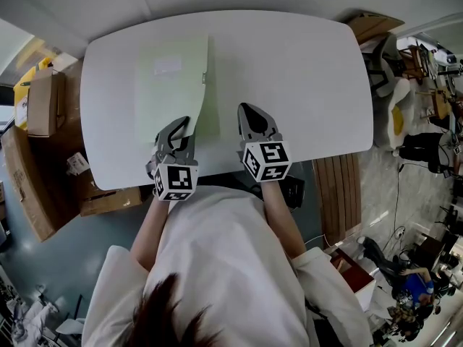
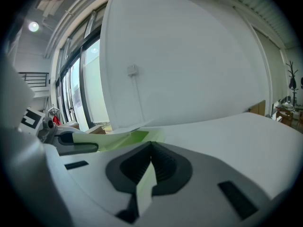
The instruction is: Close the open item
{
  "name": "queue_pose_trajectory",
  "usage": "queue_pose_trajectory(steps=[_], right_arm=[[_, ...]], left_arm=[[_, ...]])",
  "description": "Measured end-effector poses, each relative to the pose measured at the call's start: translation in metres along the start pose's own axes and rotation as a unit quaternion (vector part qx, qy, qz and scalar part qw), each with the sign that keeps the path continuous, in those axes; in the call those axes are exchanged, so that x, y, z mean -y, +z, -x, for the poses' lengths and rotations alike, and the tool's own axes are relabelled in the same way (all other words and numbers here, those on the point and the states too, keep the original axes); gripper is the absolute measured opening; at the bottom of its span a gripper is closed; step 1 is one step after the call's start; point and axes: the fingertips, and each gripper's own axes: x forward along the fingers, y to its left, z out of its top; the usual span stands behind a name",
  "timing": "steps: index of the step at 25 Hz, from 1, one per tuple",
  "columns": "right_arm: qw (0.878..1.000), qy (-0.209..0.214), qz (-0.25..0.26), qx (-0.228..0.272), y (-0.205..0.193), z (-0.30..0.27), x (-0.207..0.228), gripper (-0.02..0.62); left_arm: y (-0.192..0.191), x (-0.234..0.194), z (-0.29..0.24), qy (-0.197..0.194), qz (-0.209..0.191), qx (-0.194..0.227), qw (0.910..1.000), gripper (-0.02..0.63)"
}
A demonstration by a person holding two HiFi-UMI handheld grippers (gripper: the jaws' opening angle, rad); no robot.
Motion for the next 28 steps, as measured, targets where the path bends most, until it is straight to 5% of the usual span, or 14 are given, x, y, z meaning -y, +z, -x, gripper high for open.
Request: queue_pose_trajectory(steps=[28], right_arm=[[1.0,0.009,0.001,-0.005,-0.004,-0.006,-0.007,0.005]], left_arm=[[-0.02,0.02,-0.014,-0.038,-0.038,-0.04,0.9977,0.037]])
